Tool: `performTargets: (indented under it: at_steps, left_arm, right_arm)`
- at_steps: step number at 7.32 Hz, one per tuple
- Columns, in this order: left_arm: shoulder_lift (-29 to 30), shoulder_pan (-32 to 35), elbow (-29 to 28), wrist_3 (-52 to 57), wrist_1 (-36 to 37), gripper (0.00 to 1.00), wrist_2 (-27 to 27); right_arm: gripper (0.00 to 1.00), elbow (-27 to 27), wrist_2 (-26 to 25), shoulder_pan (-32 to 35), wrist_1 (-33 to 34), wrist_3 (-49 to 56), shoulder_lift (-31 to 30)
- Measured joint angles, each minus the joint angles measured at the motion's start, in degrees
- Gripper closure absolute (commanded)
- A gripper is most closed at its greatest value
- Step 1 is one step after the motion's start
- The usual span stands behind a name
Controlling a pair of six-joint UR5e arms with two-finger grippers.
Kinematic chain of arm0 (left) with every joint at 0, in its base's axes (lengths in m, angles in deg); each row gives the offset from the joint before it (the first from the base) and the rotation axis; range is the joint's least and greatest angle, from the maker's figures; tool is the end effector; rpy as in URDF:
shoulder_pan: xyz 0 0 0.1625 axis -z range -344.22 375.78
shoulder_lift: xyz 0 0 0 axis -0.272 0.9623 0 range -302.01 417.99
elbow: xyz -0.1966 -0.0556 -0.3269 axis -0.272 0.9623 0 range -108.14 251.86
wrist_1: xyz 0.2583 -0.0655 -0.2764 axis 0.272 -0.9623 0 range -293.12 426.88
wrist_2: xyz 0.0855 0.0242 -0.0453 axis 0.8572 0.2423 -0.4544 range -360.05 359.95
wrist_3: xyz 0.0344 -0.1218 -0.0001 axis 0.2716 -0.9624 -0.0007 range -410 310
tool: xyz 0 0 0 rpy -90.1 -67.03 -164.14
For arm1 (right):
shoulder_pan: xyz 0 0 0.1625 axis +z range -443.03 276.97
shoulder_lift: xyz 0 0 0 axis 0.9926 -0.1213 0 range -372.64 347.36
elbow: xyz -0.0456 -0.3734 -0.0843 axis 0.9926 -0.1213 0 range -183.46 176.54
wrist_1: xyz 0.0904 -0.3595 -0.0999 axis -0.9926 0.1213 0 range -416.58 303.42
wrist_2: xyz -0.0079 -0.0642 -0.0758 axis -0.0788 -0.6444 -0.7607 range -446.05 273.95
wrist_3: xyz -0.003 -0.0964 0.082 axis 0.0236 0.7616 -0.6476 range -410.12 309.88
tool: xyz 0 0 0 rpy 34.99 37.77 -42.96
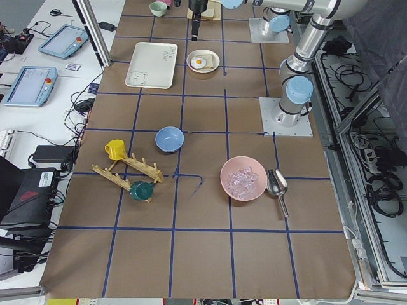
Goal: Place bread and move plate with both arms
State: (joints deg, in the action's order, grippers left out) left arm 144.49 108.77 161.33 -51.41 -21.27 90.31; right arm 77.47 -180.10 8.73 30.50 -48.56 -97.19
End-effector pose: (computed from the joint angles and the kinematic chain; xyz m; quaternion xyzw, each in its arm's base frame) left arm -0.1557 -0.4403 0.4570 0.0135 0.9986 -0.0514 0.0012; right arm 0.1396 -0.4930 0.4439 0.0288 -0.9989 0.0061 0.0354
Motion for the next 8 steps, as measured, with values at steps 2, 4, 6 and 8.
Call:
performTargets:
  at_steps: [2,4,6,8]
  left_arm:
    - [0.01,0.0,0.0,0.0,0.0,0.0,0.0]
    - [0.02,-0.01,-0.02,0.0,0.0,0.0,0.0]
    - [-0.03,-0.07,-0.08,0.0,0.0,0.0,0.06]
    - [-0.12,-0.08,-0.07,0.0,0.0,0.0,0.09]
  right_arm:
    - [0.0,0.01,0.03,0.0,0.02,-0.05,-0.04]
    - [0.0,0.12,0.25,-0.04,-0.02,-0.16,-0.04]
    - [0.0,1.21,0.59,-0.09,0.06,-0.5,-0.3]
    - [0.0,1.7,0.75,-0.09,0.12,-0.69,-0.48]
